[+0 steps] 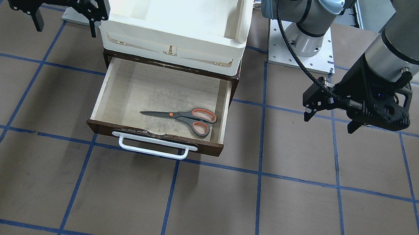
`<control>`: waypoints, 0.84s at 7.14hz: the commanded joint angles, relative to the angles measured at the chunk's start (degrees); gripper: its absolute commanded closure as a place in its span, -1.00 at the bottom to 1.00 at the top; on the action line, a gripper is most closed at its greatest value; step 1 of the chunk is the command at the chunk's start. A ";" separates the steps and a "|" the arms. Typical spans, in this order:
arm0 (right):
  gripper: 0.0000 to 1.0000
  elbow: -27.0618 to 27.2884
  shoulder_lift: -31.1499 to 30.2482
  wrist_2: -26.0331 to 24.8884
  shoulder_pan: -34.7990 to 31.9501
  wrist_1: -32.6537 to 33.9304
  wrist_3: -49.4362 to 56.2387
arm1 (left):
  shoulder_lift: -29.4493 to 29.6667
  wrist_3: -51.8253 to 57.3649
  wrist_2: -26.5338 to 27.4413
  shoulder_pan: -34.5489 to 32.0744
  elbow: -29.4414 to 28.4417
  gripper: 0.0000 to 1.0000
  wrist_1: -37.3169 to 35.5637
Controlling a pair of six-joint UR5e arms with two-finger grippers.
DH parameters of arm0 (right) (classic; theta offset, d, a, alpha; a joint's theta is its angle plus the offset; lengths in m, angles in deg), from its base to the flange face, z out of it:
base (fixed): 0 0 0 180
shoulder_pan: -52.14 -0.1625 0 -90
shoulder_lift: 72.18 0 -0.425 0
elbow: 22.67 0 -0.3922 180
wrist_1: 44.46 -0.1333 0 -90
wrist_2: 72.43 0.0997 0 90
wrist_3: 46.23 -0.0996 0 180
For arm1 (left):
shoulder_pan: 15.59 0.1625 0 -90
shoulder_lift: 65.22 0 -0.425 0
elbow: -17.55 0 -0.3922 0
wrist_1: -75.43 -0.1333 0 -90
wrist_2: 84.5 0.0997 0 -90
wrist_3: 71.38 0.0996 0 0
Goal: Place scissors in drawer with both arms
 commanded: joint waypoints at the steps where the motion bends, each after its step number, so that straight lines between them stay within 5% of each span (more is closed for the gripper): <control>1: -1.00 0.00 -0.07 -0.22 -0.16 0.18 -2.32 | -2.02 -1.23 -0.06 -0.05 1.62 -1.00 0.81; 6: -1.00 0.00 -0.07 -0.05 0.01 0.18 -2.49 | -3.52 -6.59 -0.06 -0.41 4.80 -1.00 0.46</control>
